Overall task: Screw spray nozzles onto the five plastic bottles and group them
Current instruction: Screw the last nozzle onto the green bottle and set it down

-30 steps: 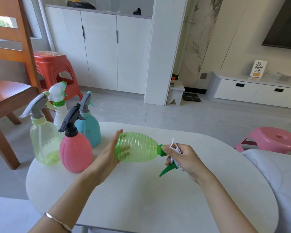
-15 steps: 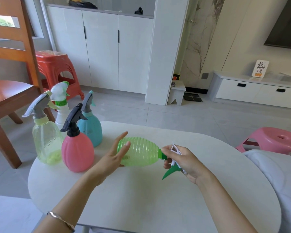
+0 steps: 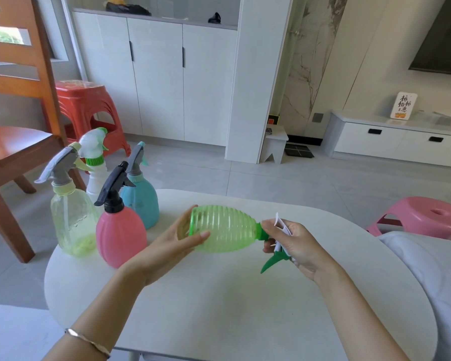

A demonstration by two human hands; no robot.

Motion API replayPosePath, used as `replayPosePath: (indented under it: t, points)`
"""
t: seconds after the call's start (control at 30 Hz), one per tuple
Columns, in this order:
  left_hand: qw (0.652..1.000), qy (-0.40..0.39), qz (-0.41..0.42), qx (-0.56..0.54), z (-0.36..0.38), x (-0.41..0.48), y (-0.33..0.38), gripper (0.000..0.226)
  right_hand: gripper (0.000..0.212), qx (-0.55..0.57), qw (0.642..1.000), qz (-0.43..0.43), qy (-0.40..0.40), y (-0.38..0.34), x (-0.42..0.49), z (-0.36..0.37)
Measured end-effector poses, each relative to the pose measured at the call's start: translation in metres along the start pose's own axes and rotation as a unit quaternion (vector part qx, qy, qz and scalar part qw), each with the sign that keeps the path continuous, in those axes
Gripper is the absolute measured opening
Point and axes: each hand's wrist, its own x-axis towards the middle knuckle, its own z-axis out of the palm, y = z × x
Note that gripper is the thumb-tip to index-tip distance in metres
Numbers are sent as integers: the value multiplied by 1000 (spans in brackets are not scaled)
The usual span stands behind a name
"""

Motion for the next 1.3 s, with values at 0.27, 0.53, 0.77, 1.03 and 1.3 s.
replayPosePath:
  t: [0.27,0.53,0.77,1.03,1.3]
  points:
    - [1000,0,13,8,6,0,0,94,47,0,1000,-12,-11,-1,-1,-1]
    - [994,16,53,90,7,-2,2,87,49,-21,1000,-12,-15,-2,-2,2]
    - [998,27,-8,53,17,-3,-1,63,42,-43,999,-13,-29,-2,-3,6]
    - [977,76,115,165,9,-12,4,60,45,-8,999,-27,-29,-4,-2,7]
    - [991,75,93,54,10,-8,2,67,52,13,999,-38,-22,-7,0,4]
